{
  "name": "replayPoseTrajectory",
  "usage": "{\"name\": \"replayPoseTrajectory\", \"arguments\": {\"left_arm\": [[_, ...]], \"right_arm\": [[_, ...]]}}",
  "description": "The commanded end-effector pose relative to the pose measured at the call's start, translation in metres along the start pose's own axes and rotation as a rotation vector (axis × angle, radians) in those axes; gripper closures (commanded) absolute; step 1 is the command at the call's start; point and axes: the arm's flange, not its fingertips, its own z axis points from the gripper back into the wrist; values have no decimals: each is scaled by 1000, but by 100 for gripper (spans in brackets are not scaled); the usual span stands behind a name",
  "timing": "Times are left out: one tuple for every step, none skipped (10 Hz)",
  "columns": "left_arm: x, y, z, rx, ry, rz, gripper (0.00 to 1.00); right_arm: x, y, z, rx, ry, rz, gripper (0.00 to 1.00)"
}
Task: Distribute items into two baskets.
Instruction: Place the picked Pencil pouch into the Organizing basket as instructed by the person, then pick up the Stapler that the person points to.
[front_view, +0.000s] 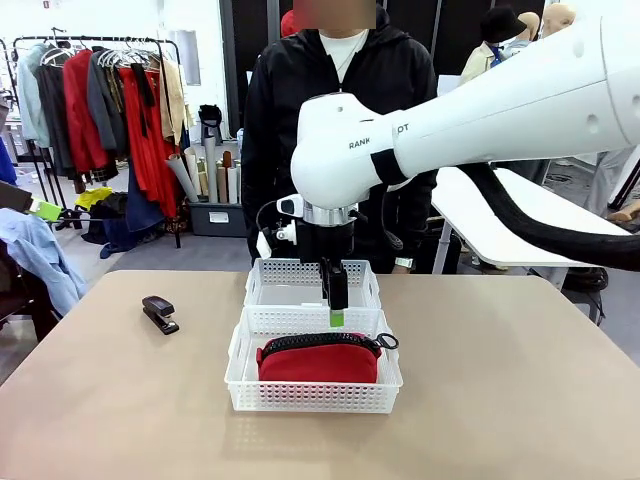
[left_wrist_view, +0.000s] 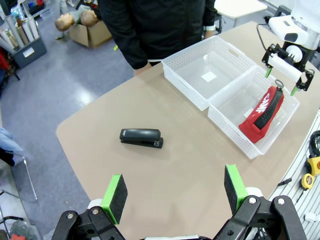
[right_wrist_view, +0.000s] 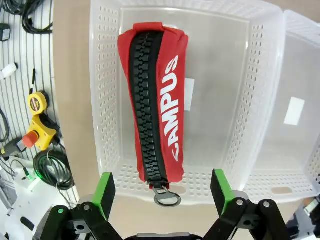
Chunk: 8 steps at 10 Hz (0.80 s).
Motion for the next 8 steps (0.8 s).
{"name": "replayPoseTrajectory", "arguments": {"left_arm": [[0,0,-1,-11,-9,-6,0],[0,0,-1,-11,-9,-6,0],[0,0,-1,-11,-9,-6,0],[0,0,-1,-11,-9,-6,0],[0,0,-1,-11,-9,-6,0],[0,0,-1,-11,-9,-6,0],[0,0,-1,-11,-9,-6,0],[0,0,-1,-11,-9,-6,0]], "right_arm": [[-10,7,-3,-37,8,8,0],[0,0,0,0,0,0,0],[0,0,0,0,0,0,0],[0,0,0,0,0,0,0],[0,0,0,0,0,0,0],[0,0,0,0,0,0,0],[0,0,0,0,0,0,0],[0,0,0,0,0,0,0]]}}
